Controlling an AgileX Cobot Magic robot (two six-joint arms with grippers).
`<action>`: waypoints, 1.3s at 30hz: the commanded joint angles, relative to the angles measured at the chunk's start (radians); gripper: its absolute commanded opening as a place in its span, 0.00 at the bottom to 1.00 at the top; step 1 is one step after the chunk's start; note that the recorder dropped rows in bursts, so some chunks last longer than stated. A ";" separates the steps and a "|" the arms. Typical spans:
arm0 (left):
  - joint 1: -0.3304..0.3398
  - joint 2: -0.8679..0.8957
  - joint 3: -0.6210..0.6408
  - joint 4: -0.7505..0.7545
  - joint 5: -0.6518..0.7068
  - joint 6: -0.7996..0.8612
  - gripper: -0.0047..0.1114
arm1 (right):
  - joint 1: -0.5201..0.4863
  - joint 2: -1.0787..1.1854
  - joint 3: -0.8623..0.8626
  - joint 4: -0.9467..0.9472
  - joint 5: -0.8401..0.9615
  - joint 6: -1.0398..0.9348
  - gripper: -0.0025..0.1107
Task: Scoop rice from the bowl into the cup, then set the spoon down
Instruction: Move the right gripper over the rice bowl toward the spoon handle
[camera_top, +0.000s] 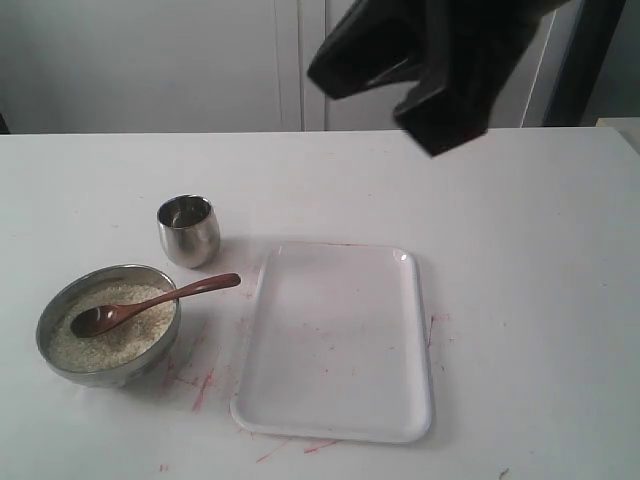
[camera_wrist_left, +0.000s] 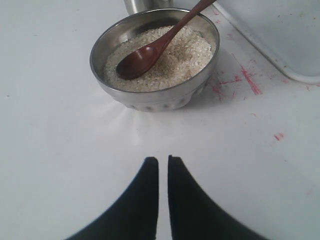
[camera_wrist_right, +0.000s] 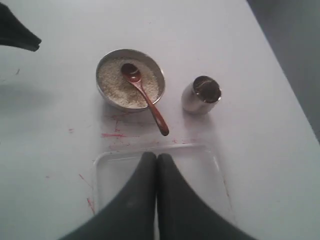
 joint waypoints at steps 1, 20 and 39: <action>-0.005 -0.003 0.005 -0.011 0.002 0.003 0.16 | 0.051 0.075 -0.002 0.001 0.005 -0.077 0.02; -0.005 -0.003 0.005 -0.011 0.002 0.003 0.16 | 0.198 0.405 -0.129 -0.245 -0.151 0.030 0.02; -0.005 -0.003 0.005 -0.011 0.002 0.003 0.16 | 0.198 0.746 -0.343 -0.266 -0.149 0.062 0.02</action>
